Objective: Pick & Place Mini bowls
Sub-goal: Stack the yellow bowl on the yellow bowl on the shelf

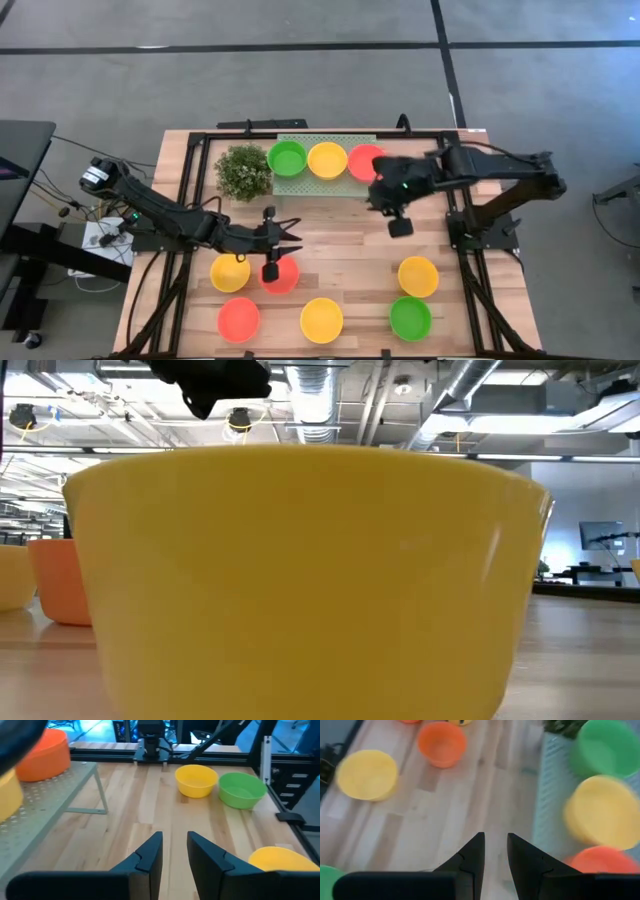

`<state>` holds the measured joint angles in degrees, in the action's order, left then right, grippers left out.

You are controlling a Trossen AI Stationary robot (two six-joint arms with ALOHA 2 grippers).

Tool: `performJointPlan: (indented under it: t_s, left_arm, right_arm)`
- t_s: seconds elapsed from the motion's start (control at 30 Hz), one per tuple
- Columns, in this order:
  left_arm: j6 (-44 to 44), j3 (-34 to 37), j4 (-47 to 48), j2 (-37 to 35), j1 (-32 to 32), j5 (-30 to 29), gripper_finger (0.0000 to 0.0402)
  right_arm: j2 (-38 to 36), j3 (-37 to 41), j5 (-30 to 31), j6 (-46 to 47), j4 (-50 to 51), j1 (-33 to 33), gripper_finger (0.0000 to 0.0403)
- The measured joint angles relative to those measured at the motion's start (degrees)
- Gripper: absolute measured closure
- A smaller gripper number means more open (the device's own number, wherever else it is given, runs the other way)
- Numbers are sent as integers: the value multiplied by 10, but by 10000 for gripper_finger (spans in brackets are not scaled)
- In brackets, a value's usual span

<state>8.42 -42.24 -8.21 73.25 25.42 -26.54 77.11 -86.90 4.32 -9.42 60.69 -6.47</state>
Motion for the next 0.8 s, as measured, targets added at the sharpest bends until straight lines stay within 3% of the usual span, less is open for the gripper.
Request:
performJointPlan:
  t_s: [0.27,0.4,0.63,0.8]
  left_arm:
    - [54,0,-17,5,28,0,311]
    - [54,0,-64,26,25,0,311]
    - [56,0,-134,88,29,45,311]
    - [56,0,-152,112,28,45,311]
  right_arm:
    - [-103,290,0,103,-268,-91,326]
    - [-102,376,0,110,-404,-125,326]
    - [-64,394,0,152,-417,-166,326]
    - [-66,394,-3,237,-315,-188,326]
